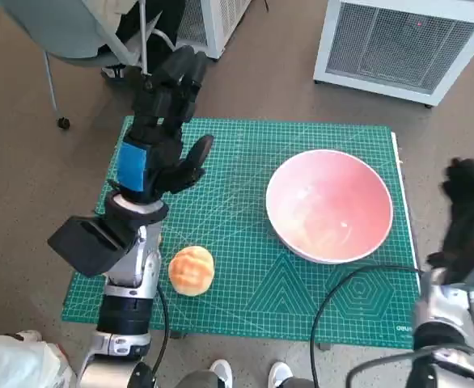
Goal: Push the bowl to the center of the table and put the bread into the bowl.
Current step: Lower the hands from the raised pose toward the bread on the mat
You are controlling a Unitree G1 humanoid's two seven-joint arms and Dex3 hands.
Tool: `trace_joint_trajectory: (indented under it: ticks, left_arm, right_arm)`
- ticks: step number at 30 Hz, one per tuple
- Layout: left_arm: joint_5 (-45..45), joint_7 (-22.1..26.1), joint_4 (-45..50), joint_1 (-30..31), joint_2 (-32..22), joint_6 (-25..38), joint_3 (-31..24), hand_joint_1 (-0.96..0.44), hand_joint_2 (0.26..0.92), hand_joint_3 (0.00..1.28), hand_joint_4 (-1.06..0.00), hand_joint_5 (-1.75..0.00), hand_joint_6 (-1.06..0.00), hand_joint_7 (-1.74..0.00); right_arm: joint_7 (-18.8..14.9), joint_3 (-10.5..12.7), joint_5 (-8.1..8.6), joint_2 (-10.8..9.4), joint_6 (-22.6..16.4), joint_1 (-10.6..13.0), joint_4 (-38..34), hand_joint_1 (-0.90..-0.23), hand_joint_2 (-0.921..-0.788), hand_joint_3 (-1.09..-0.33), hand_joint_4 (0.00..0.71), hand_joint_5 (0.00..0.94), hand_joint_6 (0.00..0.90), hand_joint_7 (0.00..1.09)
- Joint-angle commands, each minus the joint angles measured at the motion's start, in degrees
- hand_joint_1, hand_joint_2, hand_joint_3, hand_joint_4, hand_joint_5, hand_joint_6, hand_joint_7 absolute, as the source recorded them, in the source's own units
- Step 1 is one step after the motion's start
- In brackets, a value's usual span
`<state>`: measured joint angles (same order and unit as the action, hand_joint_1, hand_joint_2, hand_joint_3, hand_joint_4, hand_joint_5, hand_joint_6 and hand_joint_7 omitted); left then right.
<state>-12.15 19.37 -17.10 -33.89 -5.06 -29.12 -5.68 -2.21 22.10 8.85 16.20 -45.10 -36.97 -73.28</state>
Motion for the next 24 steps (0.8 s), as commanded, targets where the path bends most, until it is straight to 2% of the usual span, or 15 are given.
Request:
trace_joint_trajectory:
  ticks: [1, 5, 11, 18, 24]
  left_arm:
    - [-0.37, 0.13, -0.05, -0.15, -0.72, -0.36, -0.44, -0.41, 0.921, 0.45, -0.19, -0.04, 0.0, -0.64]
    - [-0.15, -0.04, 0.04, -0.02, -0.92, -0.46, -0.48, -0.41, 0.921, 0.45, -0.19, -0.04, 0.0, -0.64]
    - [0.05, -0.15, -0.07, 0.21, -1.35, -0.7, -0.66, -0.42, 0.921, 0.44, -0.19, -0.04, 0.0, -0.64]
    - [-0.05, -0.02, 0.2, 1.01, -1.94, -1.14, -0.95, -0.43, 0.921, 0.44, -0.19, -0.04, 0.0, -0.64]
    - [-0.54, 0.45, 0.33, 1.86, -2.64, -1.65, -1.6, -0.42, 0.921, 0.43, -0.2, -0.03, 0.0, -0.63]
  right_arm:
    - [0.45, -1.3, -1.34, -2.39, 2.31, 0.65, -1.21, -0.518, -0.921, -0.837, 0.298, 0.007, 0.183, 0.33]
    - [1.69, -3.0, -3.1, -3.69, 4.27, -0.23, -1.63, -0.511, -0.921, -0.83, 0.306, 0.009, 0.184, 0.33]
    - [2.01, -3.94, -3.83, -5.39, 7.47, -2.27, -2.18, -0.501, -0.921, -0.841, 0.315, 0.011, 0.201, 0.33]
    - [0.24, -3.2, -2.69, -7.7, 11.35, -4.83, -2.55, -0.482, -0.921, -0.842, 0.323, 0.012, 0.217, 0.34]
    - [-0.98, -2.84, -2.14, -9.38, 12.99, -6.66, -2.5, -0.482, -0.921, -0.838, 0.319, 0.008, 0.217, 0.33]
